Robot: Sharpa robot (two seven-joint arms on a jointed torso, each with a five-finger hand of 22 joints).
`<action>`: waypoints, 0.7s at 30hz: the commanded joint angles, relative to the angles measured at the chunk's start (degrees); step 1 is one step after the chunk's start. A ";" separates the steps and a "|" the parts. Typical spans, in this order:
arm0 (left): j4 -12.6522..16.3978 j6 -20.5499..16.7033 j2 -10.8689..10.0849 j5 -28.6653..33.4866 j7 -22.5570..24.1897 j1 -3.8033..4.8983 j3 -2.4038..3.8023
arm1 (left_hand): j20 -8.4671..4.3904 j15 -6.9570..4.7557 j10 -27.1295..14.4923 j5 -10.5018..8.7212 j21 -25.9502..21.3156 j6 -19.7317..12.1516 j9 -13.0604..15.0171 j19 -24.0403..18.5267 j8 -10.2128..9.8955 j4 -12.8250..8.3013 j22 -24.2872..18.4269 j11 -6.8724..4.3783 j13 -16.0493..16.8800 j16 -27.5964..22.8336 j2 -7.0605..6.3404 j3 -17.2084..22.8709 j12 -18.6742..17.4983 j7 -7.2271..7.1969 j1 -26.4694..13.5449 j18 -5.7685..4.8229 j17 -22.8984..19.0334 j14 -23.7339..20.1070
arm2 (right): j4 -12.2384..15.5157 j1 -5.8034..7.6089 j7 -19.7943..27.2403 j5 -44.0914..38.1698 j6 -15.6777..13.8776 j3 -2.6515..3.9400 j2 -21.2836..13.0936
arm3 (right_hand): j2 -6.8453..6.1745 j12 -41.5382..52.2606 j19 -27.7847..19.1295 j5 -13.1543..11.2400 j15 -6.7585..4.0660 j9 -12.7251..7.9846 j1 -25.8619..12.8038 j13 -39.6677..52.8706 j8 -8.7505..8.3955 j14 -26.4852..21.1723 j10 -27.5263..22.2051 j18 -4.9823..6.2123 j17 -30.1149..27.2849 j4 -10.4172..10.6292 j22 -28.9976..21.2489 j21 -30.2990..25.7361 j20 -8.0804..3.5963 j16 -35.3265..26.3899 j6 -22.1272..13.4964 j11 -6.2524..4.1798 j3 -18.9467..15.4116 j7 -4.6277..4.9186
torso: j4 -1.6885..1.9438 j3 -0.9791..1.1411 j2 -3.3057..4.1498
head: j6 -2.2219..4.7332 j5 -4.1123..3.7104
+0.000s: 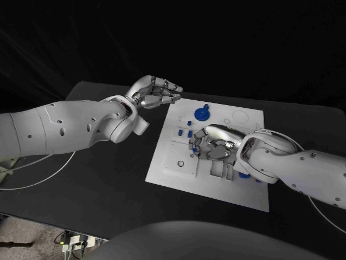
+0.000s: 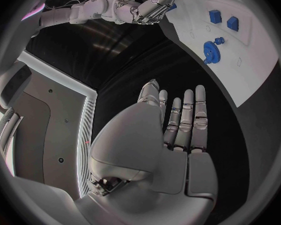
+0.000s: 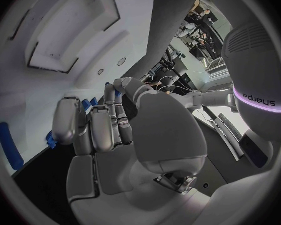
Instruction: Assemble the parts on the task board
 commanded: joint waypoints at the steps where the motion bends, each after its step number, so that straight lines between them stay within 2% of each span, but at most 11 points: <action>1: 0.05 1.03 0.11 0.00 0.04 -0.02 0.04 | 0.13 0.15 -0.12 -0.02 0.30 -0.06 0.08 0.15 0.37 0.01 0.07 0.44 -0.08 0.21 0.02 -0.36 0.17 0.38 0.54 -0.20 -0.05 0.09 | -0.21 -0.16 0.82 1.33 1.41 0.01 0.14 | 0.77 -0.30 -0.53 0.07 0.01 0.05 -0.05 -0.05 -0.12 -0.34 0.41 1.14 -0.10 -0.10 8.96 -0.21 0.05 -0.20 -0.20 0.02 0.25 0.21 | 0.03 0.00 -0.03 | 0.01 0.19; 12: 0.07 1.18 0.07 -0.01 -0.27 -0.04 0.04 | 0.15 0.17 -0.15 -0.03 0.33 -0.09 0.08 0.22 0.36 0.01 0.09 0.46 -0.08 0.24 0.03 -0.38 0.16 0.40 0.56 -0.20 -0.05 0.10 | -0.55 -0.45 0.72 1.85 2.02 0.01 0.50 | 0.93 -0.41 -0.69 0.07 0.05 0.11 0.03 -0.12 -0.16 -0.51 0.35 1.17 -0.25 -0.10 8.91 -0.36 0.07 -0.32 -0.30 0.07 0.29 0.26 | 0.01 -0.02 -0.03 | 0.01 0.61; 21: 0.13 1.23 0.01 -0.02 -0.46 -0.04 0.04 | 0.16 0.19 -0.17 -0.04 0.35 -0.11 0.07 0.25 0.35 0.01 0.11 0.47 -0.09 0.26 0.03 -0.39 0.16 0.41 0.58 -0.20 -0.06 0.10 | -1.11 -0.86 0.84 1.92 1.82 0.01 1.02 | 1.03 -0.46 -0.67 0.07 0.07 0.15 0.10 -0.15 -0.15 -0.48 0.35 1.15 -0.17 -0.12 8.94 -0.30 0.09 -0.27 -0.31 0.09 0.32 0.27 | 0.02 0.03 -0.02 | 0.01 1.28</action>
